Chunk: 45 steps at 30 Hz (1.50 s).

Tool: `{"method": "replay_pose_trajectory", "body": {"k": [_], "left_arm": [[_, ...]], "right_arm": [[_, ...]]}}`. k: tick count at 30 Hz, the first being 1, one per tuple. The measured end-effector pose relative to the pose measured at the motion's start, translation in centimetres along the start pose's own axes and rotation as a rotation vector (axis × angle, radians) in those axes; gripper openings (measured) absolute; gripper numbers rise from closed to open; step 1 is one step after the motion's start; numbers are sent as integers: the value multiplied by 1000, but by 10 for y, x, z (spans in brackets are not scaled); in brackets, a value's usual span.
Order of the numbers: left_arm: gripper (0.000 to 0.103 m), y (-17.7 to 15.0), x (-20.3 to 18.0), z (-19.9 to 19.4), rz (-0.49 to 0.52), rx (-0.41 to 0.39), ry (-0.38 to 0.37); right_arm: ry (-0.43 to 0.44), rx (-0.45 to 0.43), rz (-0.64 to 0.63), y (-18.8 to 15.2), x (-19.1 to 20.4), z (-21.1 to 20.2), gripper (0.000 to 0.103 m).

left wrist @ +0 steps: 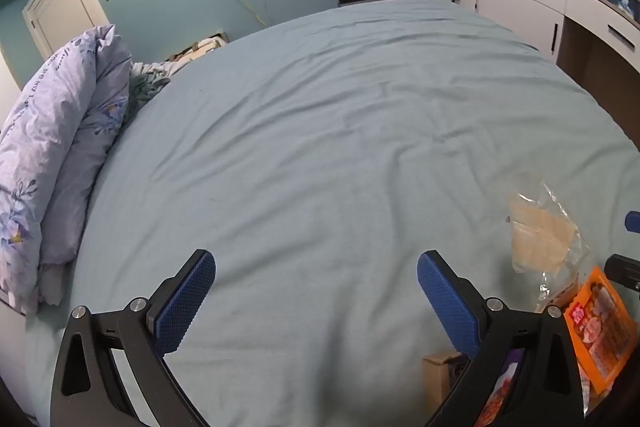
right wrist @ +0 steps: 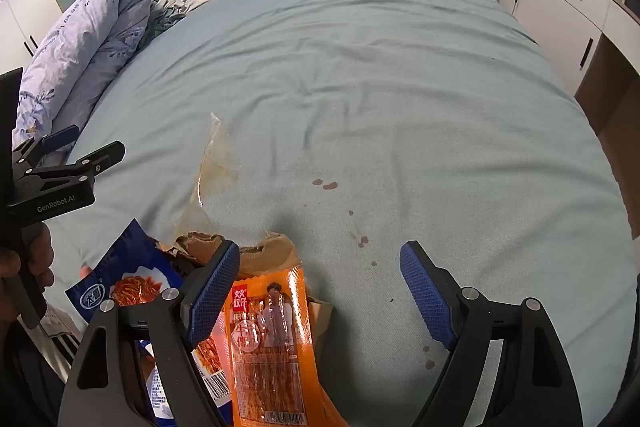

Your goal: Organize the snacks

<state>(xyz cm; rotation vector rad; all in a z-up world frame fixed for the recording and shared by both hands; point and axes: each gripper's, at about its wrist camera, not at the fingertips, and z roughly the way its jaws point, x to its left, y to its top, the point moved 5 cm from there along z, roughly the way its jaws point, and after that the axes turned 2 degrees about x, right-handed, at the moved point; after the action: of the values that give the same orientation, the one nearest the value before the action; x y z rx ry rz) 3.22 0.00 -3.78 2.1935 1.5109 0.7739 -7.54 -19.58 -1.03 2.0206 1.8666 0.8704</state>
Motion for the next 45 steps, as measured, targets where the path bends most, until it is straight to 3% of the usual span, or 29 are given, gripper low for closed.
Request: {"method": "replay_pose_trajectory", "body": {"k": [8, 12, 17, 21, 24, 27, 35, 36, 40, 42, 45], "left_arm": [[103, 4, 0, 3, 1, 3, 5], [103, 4, 8, 2, -37, 4, -35], [103, 5, 19, 15, -73, 13, -100], [103, 8, 30, 44, -98, 77, -82], [103, 8, 43, 66, -133, 116, -69], [103, 7, 54, 90, -166, 136, -53], [103, -17, 68, 154, -239, 205, -77], [103, -20, 68, 162, -247, 228, -86], [103, -13, 64, 165, -220, 124, -80], [103, -11, 57, 165, -180, 54, -58], [103, -11, 59, 167, -177, 36, -52]], "right_arm": [[7, -1, 10, 0, -1, -1, 82], [19, -27, 55, 6, -14, -8, 82], [-76, -64, 111, 23, -48, 0, 82], [-183, -74, 134, 35, -68, 20, 82], [-252, -24, 149, 40, -85, 45, 82], [-290, 17, 199, 42, -104, 68, 82], [-389, 5, 275, 42, -144, 109, 82], [-378, -40, 277, 42, -144, 112, 85], [-419, -139, 218, 43, -125, 124, 96], [-422, -141, 220, 44, -118, 132, 102], [-405, -149, 236, 47, -112, 136, 103]]}}
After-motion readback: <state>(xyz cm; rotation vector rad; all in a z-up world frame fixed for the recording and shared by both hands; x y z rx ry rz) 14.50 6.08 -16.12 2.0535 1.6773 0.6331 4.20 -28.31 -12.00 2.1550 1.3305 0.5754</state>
